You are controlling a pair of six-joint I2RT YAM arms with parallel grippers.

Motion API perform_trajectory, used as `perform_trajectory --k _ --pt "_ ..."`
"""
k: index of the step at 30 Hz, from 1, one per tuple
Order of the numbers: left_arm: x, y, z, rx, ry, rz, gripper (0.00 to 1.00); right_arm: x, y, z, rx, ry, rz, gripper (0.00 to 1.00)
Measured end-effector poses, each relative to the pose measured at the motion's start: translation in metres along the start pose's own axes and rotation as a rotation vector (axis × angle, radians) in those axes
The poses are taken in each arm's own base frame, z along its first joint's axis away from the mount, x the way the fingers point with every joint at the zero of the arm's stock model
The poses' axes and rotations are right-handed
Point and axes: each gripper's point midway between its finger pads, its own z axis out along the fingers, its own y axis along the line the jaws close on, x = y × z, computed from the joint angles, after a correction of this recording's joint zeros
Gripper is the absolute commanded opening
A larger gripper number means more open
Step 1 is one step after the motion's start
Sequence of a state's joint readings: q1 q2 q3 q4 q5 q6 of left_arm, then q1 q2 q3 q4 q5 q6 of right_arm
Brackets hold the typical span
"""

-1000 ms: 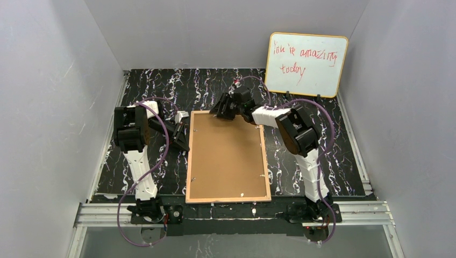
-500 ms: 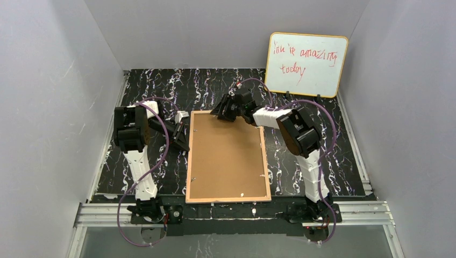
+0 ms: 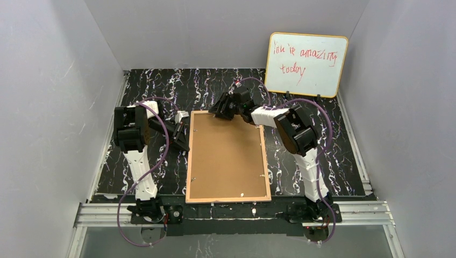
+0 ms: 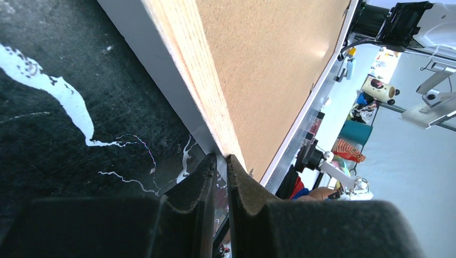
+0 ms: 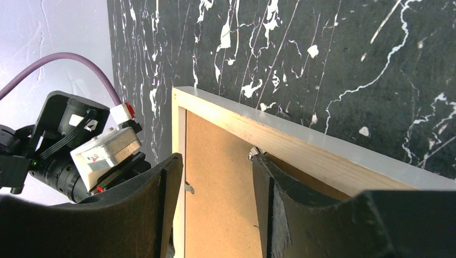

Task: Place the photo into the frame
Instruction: Adjust the photo frame at the center of the board.

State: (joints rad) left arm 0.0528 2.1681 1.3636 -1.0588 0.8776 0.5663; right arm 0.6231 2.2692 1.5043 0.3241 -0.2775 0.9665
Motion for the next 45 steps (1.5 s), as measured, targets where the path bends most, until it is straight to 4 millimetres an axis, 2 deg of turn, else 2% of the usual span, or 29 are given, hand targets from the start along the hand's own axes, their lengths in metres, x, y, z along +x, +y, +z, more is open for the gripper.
perform_trajectory --k 14,36,42,45 --pt "0.000 0.000 0.000 0.000 0.002 0.007 0.09 -0.001 0.001 0.003 -0.009 0.008 0.012 0.59" --pt "0.001 -0.002 0.004 0.021 0.013 -0.011 0.08 -0.003 0.017 0.028 -0.148 0.022 0.053 0.61" --pt "0.000 0.000 -0.001 0.030 -0.009 -0.011 0.20 -0.002 0.020 0.023 -0.127 0.031 -0.009 0.70" --pt "-0.009 0.011 -0.018 0.016 -0.063 0.015 0.34 0.003 0.019 0.009 -0.040 0.043 -0.071 0.74"
